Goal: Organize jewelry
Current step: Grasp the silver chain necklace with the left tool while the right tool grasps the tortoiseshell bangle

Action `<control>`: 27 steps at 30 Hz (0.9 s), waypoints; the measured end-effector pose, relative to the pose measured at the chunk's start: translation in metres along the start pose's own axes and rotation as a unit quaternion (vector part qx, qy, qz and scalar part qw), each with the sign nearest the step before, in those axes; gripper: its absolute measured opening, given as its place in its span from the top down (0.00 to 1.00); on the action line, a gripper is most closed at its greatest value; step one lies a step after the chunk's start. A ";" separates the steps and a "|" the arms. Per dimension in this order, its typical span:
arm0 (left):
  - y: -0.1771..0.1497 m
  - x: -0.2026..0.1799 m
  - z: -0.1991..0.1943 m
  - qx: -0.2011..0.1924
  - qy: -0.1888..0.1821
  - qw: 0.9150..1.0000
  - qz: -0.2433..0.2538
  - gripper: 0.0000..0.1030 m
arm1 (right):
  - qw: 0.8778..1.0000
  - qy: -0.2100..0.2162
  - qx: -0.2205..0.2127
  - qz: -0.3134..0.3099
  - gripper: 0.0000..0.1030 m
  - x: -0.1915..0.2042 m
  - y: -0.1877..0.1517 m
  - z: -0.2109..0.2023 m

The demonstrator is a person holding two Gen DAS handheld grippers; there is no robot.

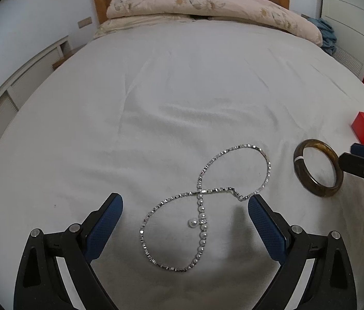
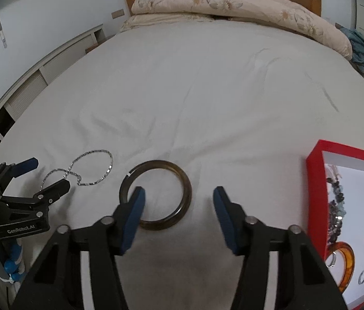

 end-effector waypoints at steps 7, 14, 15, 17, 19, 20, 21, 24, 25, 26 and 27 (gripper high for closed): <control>-0.007 0.007 0.018 0.023 -0.021 0.999 -0.017 0.06 | 1.000 -0.003 0.024 -0.004 0.62 0.000 -0.005 0.019; -0.005 0.012 0.030 0.025 -0.036 0.999 -0.030 0.07 | 0.999 -0.008 0.028 -0.016 0.62 0.004 -0.006 0.031; -0.005 0.012 0.031 0.027 -0.037 0.999 -0.029 0.07 | 0.999 -0.009 0.027 -0.018 0.62 0.005 -0.006 0.032; -0.004 0.009 0.031 0.027 -0.037 0.999 -0.025 0.08 | 0.999 -0.012 0.025 -0.025 0.63 0.006 -0.005 0.034; -0.005 0.007 0.029 0.023 -0.039 0.999 -0.021 0.14 | 0.999 -0.015 0.022 -0.031 0.66 0.004 -0.006 0.034; -0.004 0.005 0.027 0.019 -0.041 0.999 -0.015 0.21 | 0.999 -0.016 0.020 -0.034 0.68 0.004 -0.005 0.034; -0.004 0.002 0.026 0.016 -0.042 0.999 -0.009 0.25 | 0.999 -0.016 0.019 -0.037 0.73 0.004 -0.005 0.034; -0.005 -0.008 0.022 0.011 -0.047 0.999 0.017 0.44 | 0.998 -0.015 0.017 -0.051 0.85 0.010 -0.002 0.039; -0.004 -0.012 0.020 0.012 -0.048 0.998 0.025 0.52 | 0.998 -0.015 0.017 -0.056 0.87 0.011 -0.001 0.041; -0.004 -0.016 0.019 0.012 -0.051 0.998 0.029 0.59 | 0.998 -0.016 0.016 -0.061 0.88 0.013 0.001 0.043; -0.004 -0.018 0.018 0.013 -0.054 0.998 0.032 0.63 | 0.998 -0.016 0.016 -0.064 0.90 0.014 0.003 0.044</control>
Point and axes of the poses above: each gripper's, at about its wrist camera, not at the fingertips, and z roughly the way its jaws point, x to its left, y to its top, the point moved 8 cm from there along z, roughly the way its jaws point, and after that the axes turned 1 degree about y, right-handed, at the moved point
